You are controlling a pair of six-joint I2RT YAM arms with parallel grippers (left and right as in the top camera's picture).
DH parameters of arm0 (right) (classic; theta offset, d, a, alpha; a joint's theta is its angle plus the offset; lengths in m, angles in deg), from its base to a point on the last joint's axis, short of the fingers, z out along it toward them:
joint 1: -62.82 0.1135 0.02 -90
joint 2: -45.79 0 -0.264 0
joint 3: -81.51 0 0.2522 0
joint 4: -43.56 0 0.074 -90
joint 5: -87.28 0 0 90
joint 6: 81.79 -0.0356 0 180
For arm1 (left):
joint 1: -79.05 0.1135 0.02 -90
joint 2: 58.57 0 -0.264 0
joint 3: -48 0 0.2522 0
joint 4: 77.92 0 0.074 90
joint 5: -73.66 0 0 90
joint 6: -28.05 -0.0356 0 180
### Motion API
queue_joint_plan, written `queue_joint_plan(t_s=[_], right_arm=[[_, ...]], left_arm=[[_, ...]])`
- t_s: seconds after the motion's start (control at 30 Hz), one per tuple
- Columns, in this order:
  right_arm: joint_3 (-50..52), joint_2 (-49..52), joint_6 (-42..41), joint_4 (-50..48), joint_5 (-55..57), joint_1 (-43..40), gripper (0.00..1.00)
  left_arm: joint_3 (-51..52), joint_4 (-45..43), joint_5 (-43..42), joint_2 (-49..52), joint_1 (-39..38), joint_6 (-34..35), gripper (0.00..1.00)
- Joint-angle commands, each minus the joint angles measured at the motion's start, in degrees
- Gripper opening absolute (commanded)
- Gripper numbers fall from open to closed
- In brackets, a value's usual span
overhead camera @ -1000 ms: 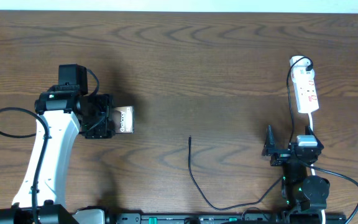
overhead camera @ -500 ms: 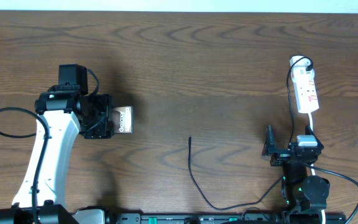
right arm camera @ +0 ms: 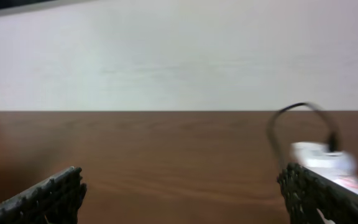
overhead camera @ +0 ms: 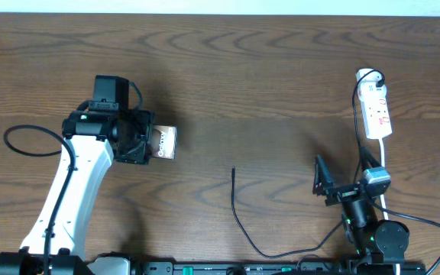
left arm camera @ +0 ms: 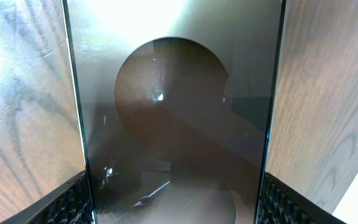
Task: Plug charger to phone and switch on socket
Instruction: 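Grasp the black cable's USB plug with the right gripper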
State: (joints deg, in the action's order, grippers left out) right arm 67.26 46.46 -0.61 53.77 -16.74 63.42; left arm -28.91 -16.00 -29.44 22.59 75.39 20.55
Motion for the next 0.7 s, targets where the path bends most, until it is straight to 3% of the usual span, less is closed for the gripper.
queue_joint_plan(t_s=[0.0,0.2,0.37,0.67], right_arm=[[-3.56,0.52,-6.10,0.72,-6.36,-0.28,0.99],[-14.49,10.99,-8.35,5.60,-8.13,-0.28,0.99],[-26.80,29.09,-9.73,9.94,-15.85,-0.28,0.99],[-45.18,66.47,-10.01,10.23,-53.40,-0.26,0.99]], left_arm=[[-1.46,-0.74,2.67,-1.42,-0.28,0.35,0.07],[-1.46,-0.70,2.69,-1.42,-0.28,0.52,0.07],[-1.46,-0.68,2.67,-1.42,-0.28,0.52,0.08],[-1.46,-0.46,2.69,-1.42,-0.28,0.48,0.07]])
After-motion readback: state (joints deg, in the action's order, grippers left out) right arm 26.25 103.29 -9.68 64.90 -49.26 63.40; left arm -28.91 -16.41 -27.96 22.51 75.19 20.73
